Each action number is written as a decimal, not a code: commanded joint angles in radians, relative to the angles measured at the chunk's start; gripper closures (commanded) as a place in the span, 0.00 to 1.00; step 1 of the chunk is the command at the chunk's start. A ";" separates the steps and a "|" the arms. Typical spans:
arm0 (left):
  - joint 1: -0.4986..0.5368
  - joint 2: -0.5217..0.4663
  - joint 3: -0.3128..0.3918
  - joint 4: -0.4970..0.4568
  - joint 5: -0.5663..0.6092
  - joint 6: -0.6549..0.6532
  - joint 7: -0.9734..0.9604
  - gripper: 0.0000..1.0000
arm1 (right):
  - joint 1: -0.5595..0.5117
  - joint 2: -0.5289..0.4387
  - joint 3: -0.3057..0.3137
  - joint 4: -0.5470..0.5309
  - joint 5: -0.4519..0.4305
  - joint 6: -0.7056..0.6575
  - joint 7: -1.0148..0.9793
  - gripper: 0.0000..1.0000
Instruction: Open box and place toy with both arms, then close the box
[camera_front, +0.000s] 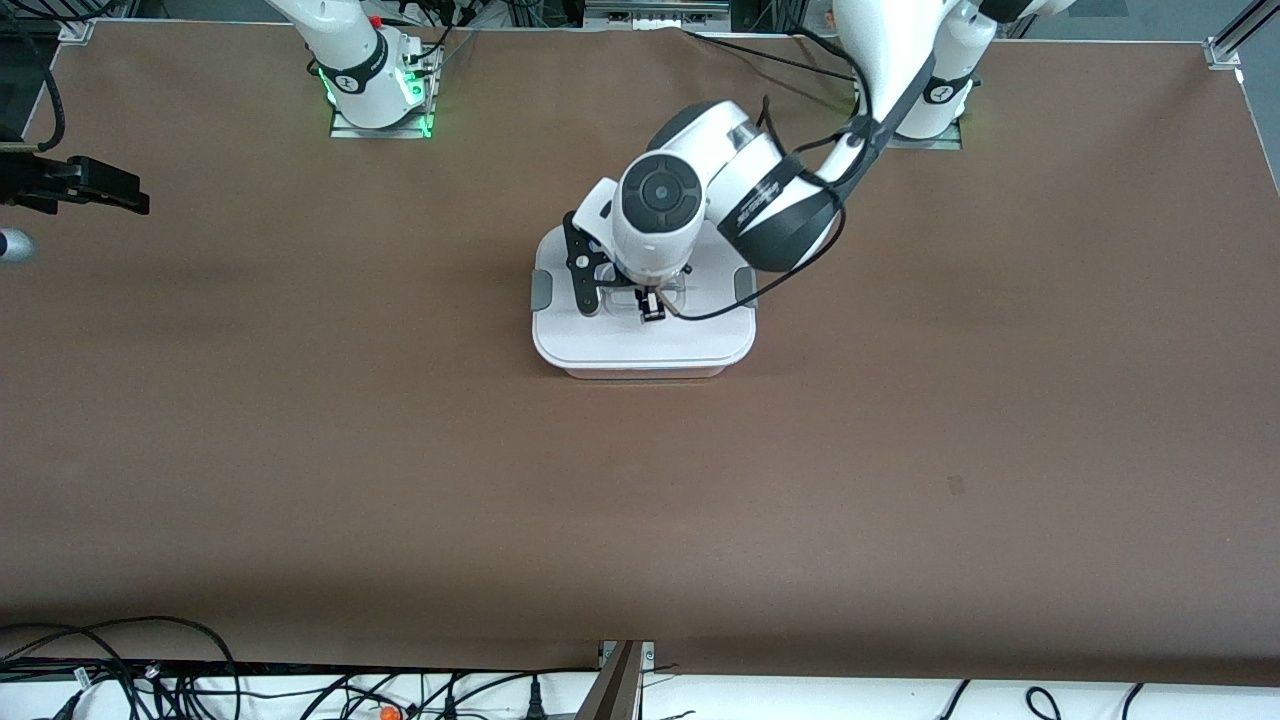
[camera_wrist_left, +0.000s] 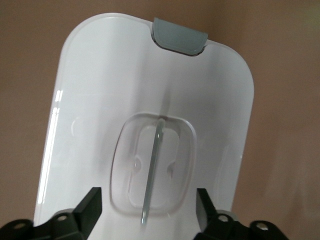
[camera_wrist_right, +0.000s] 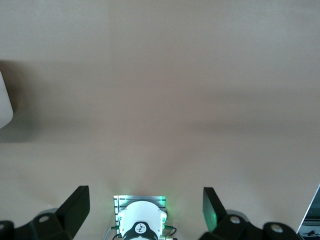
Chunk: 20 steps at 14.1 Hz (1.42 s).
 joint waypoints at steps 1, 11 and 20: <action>0.071 -0.108 0.000 -0.022 0.002 -0.091 -0.090 0.00 | 0.011 -0.009 -0.013 -0.003 0.020 0.000 0.006 0.00; 0.463 -0.329 0.005 -0.022 0.021 -0.343 -0.315 0.00 | 0.009 -0.009 -0.013 -0.003 0.020 0.000 0.005 0.00; 0.579 -0.622 0.177 -0.374 0.047 -0.012 -0.418 0.00 | 0.009 -0.009 -0.015 -0.003 0.020 0.000 0.005 0.00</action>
